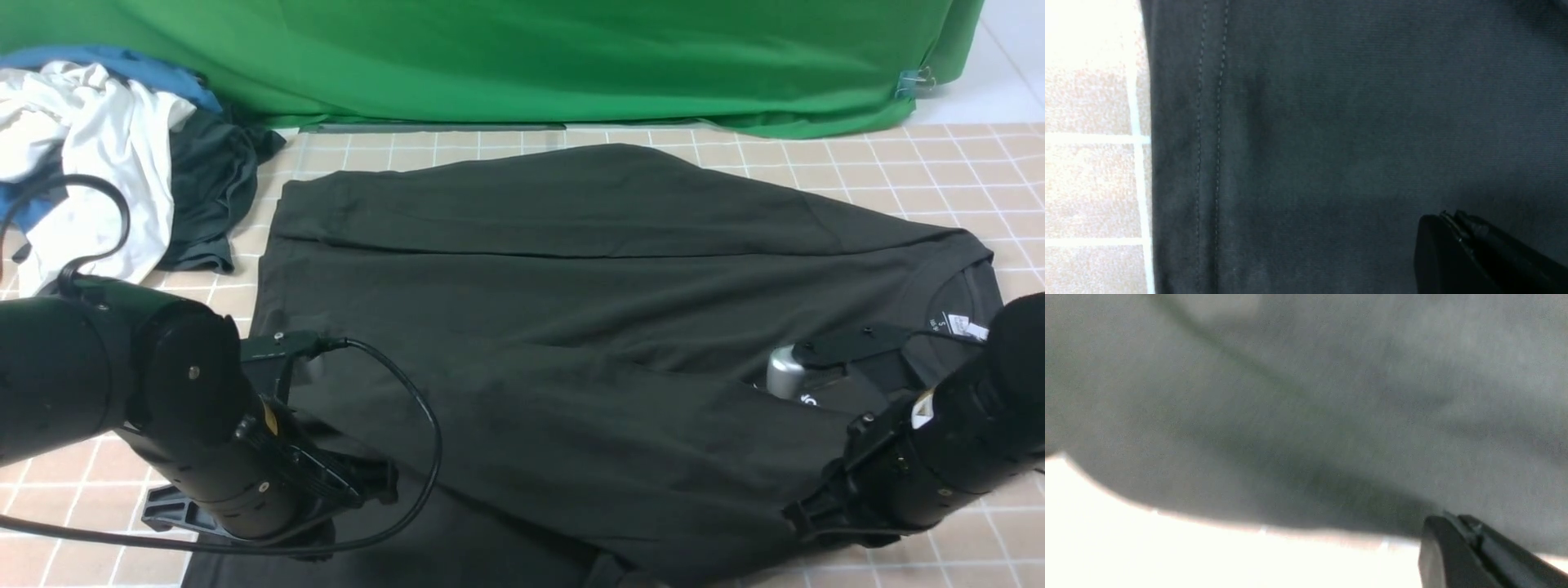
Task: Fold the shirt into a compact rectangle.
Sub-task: 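Grab the top left corner of the dark shirt with the left gripper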
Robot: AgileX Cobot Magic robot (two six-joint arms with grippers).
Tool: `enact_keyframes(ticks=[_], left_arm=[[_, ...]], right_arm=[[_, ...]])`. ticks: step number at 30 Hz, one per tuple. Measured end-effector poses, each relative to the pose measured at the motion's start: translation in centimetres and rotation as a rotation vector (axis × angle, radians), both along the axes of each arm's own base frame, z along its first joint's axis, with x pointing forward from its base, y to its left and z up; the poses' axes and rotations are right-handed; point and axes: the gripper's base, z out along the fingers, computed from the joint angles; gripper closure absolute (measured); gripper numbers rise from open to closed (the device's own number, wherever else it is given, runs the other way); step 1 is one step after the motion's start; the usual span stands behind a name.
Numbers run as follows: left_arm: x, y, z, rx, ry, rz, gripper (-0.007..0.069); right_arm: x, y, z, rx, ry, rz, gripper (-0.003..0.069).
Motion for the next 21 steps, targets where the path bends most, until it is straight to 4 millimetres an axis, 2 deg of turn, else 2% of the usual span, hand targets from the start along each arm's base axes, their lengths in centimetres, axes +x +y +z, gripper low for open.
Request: enact_keyframes(ticks=[2, 4, 5, 7, 8, 10, 13, 15, 17, 19, 20, 21], left_arm=[[0.0, 0.0, 0.0, 0.0, 0.0, 0.0, 0.0612], [0.0, 0.0, 0.0, 0.0, 0.0, 0.0, 0.0612], [0.0, 0.0, 0.0, 0.0, 0.0, 0.0, 0.0612], [0.0, 0.0, 0.0, 0.0, 0.0, 0.0, 0.0612], [0.0, 0.0, 0.0, 0.0, 0.0, 0.0, 0.0612], [0.0, 0.0, 0.0, 0.001, 0.0, -0.005, 0.0612], [0.0, 0.0, 0.0, 0.001, 0.0, -0.005, 0.0612], [0.0, 0.0, 0.0, 0.001, 0.0, -0.005, 0.0612], [0.0, 0.0, 0.0, 0.001, 0.0, -0.005, 0.0612], [0.0, 0.0, 0.0, 0.001, 0.0, -0.005, 0.0612], [0.0, 0.0, 0.0, 0.001, 0.0, -0.005, 0.0612], [0.0, 0.0, 0.0, 0.001, 0.0, -0.006, 0.0612]], right_arm=[[-0.3, -0.1, 0.4, 0.0, 0.009, 0.008, 0.0609], [-0.7, 0.1, 0.4, -0.012, 0.03, 0.054, 0.0531], [-0.8, 0.1, 0.4, -0.014, 0.032, 0.06, 0.0521], [-0.8, 0.4, 0.2, -0.023, 0.03, 0.098, 0.0407], [-0.8, 0.7, 0.0, -0.031, 0.014, 0.124, 0.0323], [-0.5, 1.2, -0.6, -0.049, -0.011, 0.164, 0.0228], [0.0, 1.7, -1.6, -0.074, -0.033, 0.197, 0.0172], [0.3, 1.9, -2.2, -0.09, -0.039, 0.214, 0.018], [0.5, 2.0, -2.3, -0.096, -0.058, 0.221, 0.0238], [0.6, 1.9, -2.3, -0.102, -0.071, 0.229, 0.0356], [0.7, 2.0, -2.3, -0.1, -0.08, 0.228, 0.047], [0.7, 2.0, -2.3, -0.1, -0.083, 0.229, 0.0543]])
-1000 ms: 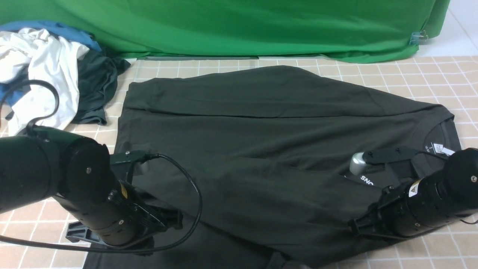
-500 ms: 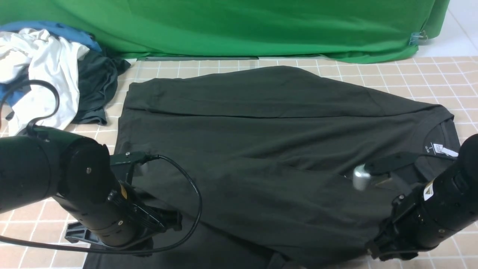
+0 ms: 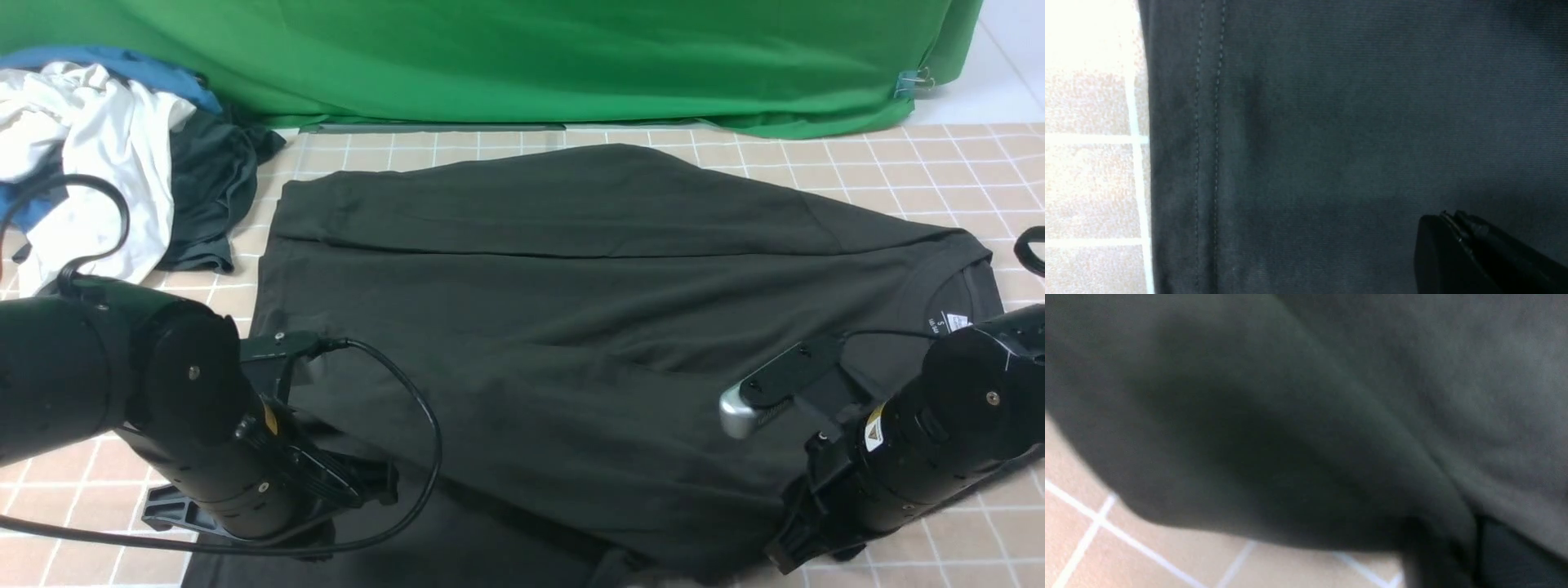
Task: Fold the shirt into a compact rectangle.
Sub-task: 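Grab the top left corner of the dark shirt with the left gripper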
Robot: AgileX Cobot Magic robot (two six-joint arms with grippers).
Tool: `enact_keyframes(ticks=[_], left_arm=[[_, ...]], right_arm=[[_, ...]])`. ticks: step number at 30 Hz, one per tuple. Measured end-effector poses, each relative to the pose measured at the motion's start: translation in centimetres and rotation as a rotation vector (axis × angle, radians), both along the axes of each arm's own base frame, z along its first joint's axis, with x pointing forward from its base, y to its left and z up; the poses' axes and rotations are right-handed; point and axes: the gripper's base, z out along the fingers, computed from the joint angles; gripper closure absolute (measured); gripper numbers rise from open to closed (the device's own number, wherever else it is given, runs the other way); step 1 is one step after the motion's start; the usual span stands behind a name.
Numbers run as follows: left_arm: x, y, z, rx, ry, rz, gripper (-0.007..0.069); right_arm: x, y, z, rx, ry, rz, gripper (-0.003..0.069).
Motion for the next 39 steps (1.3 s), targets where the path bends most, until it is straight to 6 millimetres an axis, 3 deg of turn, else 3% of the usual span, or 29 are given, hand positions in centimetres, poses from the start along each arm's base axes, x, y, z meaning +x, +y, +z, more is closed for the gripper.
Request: enact_keyframes(ticks=[2, 13, 22, 26, 30, 33, 36, 39], left_arm=[[0.0, 0.0, 0.0, 0.0, 0.0, -0.003, 0.0612], [0.0, 0.0, 0.0, 0.007, -0.003, -0.014, 0.0612], [0.0, 0.1, 0.0, 0.012, -0.005, -0.035, 0.0612], [-0.1, 0.1, 0.1, 0.026, 0.021, -0.051, 0.0612], [0.6, 0.4, 1.7, 0.092, 0.033, -0.052, 0.0612], [2.2, 0.7, 3.8, 0.129, -0.027, -0.01, 0.0612], [4.3, 1.4, 6.8, 0.094, -0.107, 0.079, 0.0612], [6.8, 2.7, 10.3, 0.033, -0.211, 0.174, 0.0612]], right_arm=[[-0.1, -0.1, 0.2, -0.005, -0.003, 0.007, 0.0585], [-2.4, -1.3, 3.6, -0.074, 0.101, 0.063, 0.0593], [-3.6, -2.1, 3.7, -0.162, 0.213, 0.134, 0.0593], [-3.6, -2.1, 3.7, -0.163, 0.213, 0.116, 0.0549], [-3.9, -2.4, 3.8, -0.188, 0.253, 0.102, 0.0329], [-3.7, -2.3, 4.4, -0.196, 0.273, 0.078, 0.0238], [-3.4, -2.1, 5.6, -0.194, 0.281, 0.03, 0.0263], [-3.2, -2.1, 6.9, -0.179, 0.253, 0.016, 0.0405]])
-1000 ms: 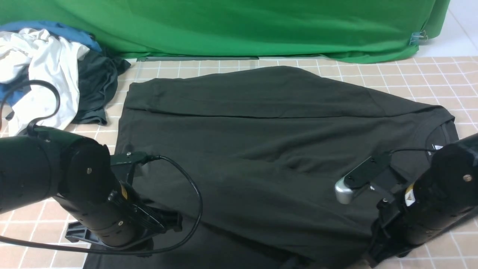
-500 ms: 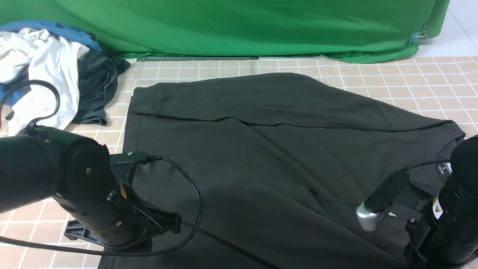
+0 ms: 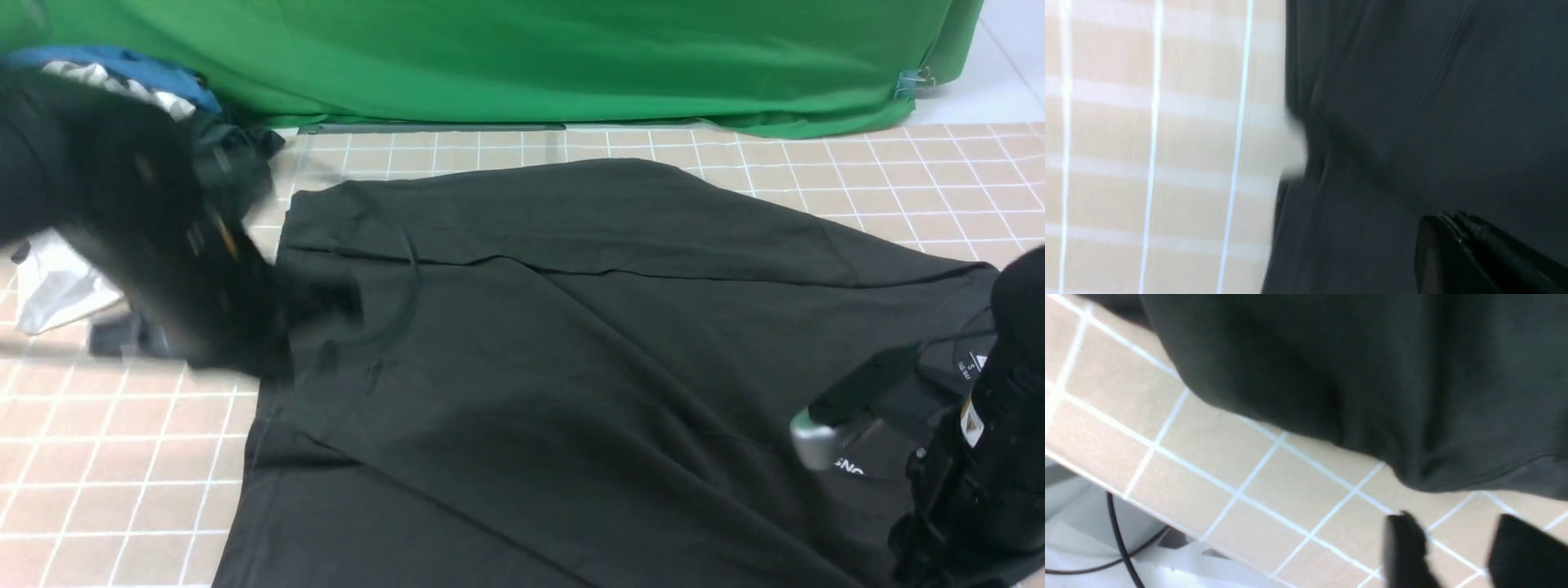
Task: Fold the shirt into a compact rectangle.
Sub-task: 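Grab the top left corner of the dark shirt with the left gripper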
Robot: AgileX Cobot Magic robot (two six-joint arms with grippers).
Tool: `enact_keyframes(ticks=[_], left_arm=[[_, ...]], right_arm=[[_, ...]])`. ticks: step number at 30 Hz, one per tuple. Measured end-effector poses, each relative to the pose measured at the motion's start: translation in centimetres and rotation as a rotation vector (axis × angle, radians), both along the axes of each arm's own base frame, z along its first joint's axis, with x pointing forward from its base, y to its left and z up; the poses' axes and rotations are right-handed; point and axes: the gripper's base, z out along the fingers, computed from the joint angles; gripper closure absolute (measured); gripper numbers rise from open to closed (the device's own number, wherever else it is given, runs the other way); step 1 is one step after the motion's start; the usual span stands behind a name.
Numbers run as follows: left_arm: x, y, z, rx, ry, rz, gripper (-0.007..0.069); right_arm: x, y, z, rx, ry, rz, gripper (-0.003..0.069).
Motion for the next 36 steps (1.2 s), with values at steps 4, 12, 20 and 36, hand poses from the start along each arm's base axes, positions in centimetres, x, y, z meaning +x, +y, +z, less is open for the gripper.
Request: enact_keyframes(ticks=[4, 12, 20, 36], left_arm=[[3.5, 2.5, 3.0, -0.068, -0.072, 0.106, 0.0612], [11.4, 2.7, -1.4, -0.033, -0.012, 0.092, 0.0606], [17.5, 2.5, -7.1, 0.007, 0.025, 0.123, 0.042], [20.3, 2.6, -11.6, 0.022, 0.012, 0.205, 0.0164]], right_arm=[[-0.4, -0.2, 2.2, 0.063, -0.127, -0.012, 0.0598], [-0.7, -0.4, 4.7, 0.165, -0.324, -0.036, 0.062], [-0.6, -0.3, 4.7, 0.172, -0.336, -0.042, 0.0622], [-0.6, -0.3, 4.7, 0.174, -0.338, -0.043, 0.0621]])
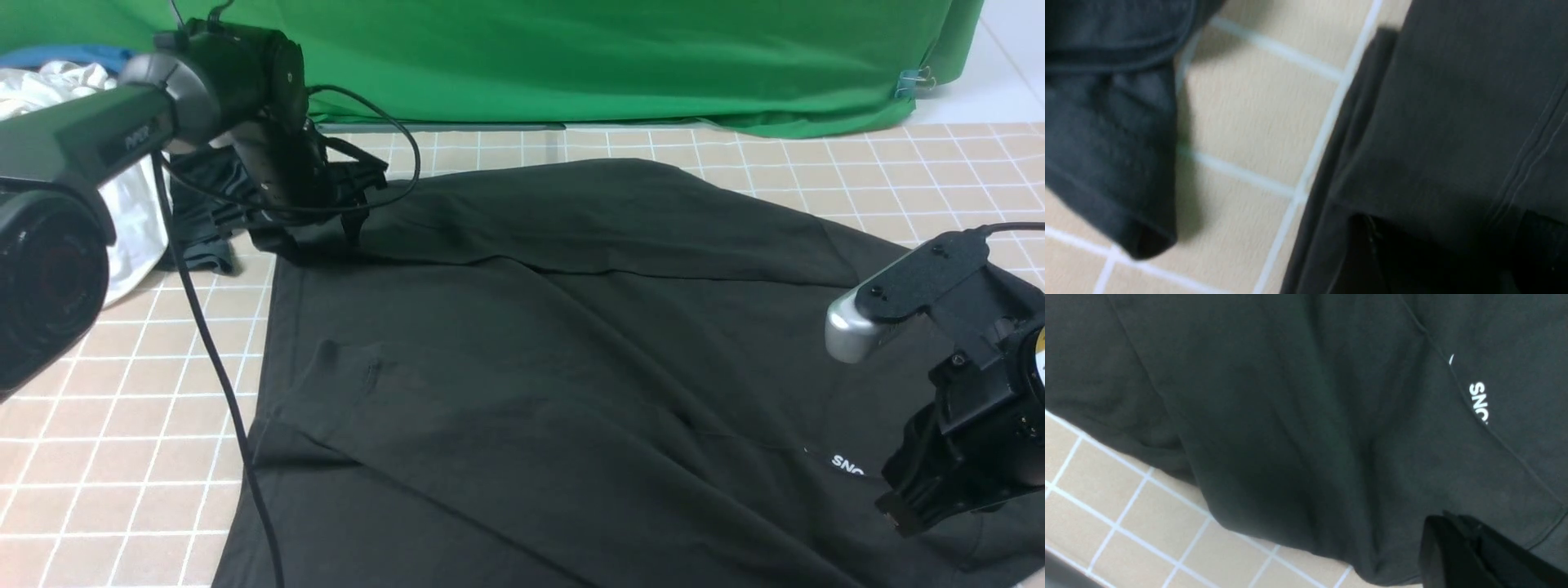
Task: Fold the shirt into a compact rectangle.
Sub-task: 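Grab the top left corner of the dark shirt with the left gripper, then fold the left side of the dark shirt inward over its body with the left gripper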
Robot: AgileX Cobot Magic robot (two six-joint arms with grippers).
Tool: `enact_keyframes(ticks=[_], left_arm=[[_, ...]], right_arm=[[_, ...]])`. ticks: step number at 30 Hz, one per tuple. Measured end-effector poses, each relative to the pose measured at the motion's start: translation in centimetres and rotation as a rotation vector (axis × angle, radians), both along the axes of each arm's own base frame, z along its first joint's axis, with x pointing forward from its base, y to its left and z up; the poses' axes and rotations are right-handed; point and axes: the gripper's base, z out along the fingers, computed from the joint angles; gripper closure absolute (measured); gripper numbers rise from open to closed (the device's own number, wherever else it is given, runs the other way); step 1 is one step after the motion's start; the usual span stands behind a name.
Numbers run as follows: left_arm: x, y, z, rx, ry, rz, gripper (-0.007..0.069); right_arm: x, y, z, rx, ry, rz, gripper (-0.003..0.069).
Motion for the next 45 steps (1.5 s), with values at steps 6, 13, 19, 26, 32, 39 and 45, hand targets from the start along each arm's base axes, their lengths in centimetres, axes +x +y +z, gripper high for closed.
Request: enact_keyframes(ticks=[6, 13, 19, 26, 32, 39, 45], left_arm=[[0.3, 0.0, -0.3, 0.001, -0.016, 0.005, 0.0374], [0.5, -0.1, -0.2, 0.006, -0.02, -0.033, 0.0586], [0.0, -0.2, 4.0, 0.004, 0.005, -0.066, 0.0592], [-2.8, 0.0, 11.2, 0.011, -0.026, -0.098, 0.0592], [-6.2, 0.2, 12.3, -0.011, 0.02, -0.094, 0.0592], [-12.0, -0.5, 10.5, -0.016, 0.169, -0.076, 0.0592], [-14.6, -0.7, 9.6, 0.012, 0.222, -0.024, 0.0592]], right_arm=[[0.0, 0.0, 0.0, 0.002, -0.004, -0.002, 0.0621], [0.1, 0.0, 0.0, 0.003, -0.006, -0.002, 0.0621], [0.1, 0.0, 0.0, 0.005, -0.005, -0.003, 0.0621], [0.3, 0.1, 0.1, 0.018, -0.032, -0.004, 0.062], [0.6, 0.1, 0.2, 0.007, -0.071, -0.004, 0.062], [1.4, 0.1, 0.6, 0.024, -0.159, -0.034, 0.0613], [1.5, 0.1, 0.6, 0.036, -0.177, -0.052, 0.0605]])
